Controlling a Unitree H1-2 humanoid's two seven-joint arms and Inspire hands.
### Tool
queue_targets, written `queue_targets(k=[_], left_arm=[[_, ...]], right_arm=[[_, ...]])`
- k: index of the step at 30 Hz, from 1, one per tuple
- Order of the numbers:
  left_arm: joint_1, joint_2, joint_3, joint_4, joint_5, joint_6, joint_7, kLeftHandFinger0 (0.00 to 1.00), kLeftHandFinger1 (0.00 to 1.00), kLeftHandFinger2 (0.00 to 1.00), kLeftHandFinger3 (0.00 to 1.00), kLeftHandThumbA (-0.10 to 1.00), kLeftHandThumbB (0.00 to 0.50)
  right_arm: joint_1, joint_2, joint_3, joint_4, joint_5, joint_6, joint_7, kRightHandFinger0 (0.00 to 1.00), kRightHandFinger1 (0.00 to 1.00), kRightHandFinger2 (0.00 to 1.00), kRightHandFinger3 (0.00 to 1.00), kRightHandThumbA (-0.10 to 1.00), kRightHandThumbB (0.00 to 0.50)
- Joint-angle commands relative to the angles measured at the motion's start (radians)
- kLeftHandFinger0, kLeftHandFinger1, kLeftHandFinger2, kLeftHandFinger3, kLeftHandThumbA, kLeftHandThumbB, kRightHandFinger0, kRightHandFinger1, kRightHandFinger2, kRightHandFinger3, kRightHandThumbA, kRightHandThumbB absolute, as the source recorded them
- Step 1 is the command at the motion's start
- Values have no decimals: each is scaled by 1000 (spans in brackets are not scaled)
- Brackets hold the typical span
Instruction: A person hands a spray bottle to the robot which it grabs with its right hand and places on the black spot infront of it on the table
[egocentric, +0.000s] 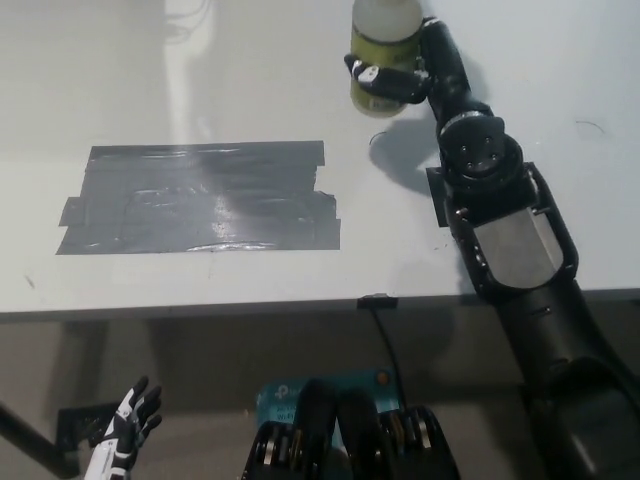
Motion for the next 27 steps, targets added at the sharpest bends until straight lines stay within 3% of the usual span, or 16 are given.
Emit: queue_targets(k=[1,6,10,13,20,27], left_arm=[[6,8,-2,-22,-11,-42,-8,1000,1000,1000,1000,980,208],[7,8,-1,-19,-13,-47,-8,1000,1000,1000,1000,965,199],[8,7,-1,-24,-15,-42,-8,1000,1000,1000,1000,966,198],[11,9,4,-29,-22,-34,-8,1000,1000,1000,1000,953,188],[22,8,6,-27,-16,-31,-3,1000,1000,1000,1000,972,196],[37,7,6,-30,-22,-38,-4,1000,1000,1000,1000,962,159]], right_arm=[[-67,20,-37,-83,-31,-136,-127,45,425,802,710,-29,207],[-51,27,-59,-85,-12,-176,-138,53,434,804,715,-81,176],[-33,22,-64,-86,-19,-193,-148,1,351,713,699,-70,147],[9,8,-80,-92,-19,-208,-168,0,361,713,643,-48,161],[85,-30,-100,-72,-14,-252,-174,20,380,713,648,-38,155],[144,-59,-114,-14,-16,-301,-192,43,406,747,681,-14,155]])
